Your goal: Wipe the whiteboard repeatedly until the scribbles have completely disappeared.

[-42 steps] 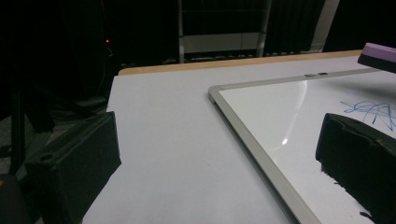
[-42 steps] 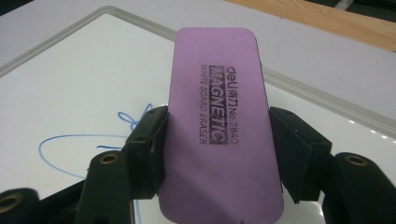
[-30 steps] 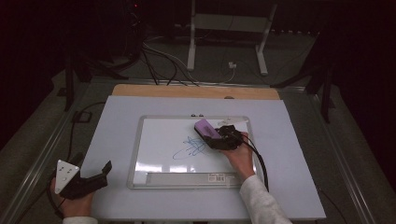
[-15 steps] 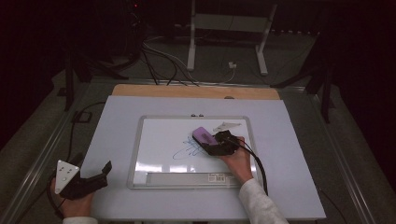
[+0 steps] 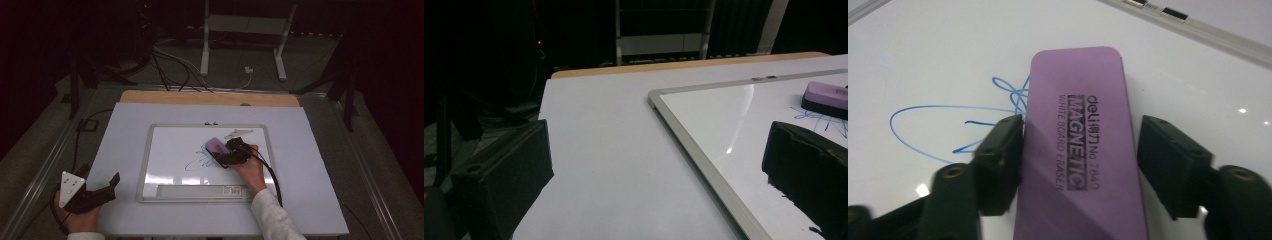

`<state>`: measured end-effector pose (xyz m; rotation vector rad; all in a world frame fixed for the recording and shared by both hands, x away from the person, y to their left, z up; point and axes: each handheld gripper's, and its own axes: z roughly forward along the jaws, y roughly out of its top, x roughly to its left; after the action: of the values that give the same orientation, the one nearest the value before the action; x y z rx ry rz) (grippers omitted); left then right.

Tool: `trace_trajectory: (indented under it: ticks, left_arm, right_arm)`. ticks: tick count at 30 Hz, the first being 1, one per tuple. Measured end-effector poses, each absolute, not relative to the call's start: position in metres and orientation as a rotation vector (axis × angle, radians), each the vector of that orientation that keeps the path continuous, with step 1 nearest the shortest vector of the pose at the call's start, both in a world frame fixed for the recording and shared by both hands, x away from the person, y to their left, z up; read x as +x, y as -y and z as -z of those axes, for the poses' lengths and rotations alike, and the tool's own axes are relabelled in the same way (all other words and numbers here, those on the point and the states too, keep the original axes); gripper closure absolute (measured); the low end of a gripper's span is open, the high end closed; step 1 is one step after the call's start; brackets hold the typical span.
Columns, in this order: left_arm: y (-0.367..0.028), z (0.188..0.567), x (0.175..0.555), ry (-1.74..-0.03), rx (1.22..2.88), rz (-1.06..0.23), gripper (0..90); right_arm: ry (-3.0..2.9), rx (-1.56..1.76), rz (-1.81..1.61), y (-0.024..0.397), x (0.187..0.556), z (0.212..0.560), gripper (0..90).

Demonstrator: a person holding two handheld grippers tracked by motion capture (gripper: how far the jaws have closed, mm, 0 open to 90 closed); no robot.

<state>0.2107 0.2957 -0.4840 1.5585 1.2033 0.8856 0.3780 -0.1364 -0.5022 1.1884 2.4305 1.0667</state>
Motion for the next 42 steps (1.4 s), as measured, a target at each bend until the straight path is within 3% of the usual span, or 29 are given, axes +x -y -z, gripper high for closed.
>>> trace_trajectory:
  ticks: [18,33,42]
  left_arm:
    - [-0.295,0.484,0.211,-1.202,1.564,-0.883,0.7]
    - [-0.295,0.484,0.211,-1.201,1.565,-0.883,0.7]
    - [-0.296,0.484,0.211,-1.202,1.563,-0.882,0.7]
  right_arm:
    - [-2.326,1.315,-0.981,0.146,0.386,0.501,41.6]
    - [-2.45,1.157,-1.033,0.119,0.362,0.501,41.7]
    - [-2.342,1.302,-0.972,0.138,0.376,0.5,41.8]
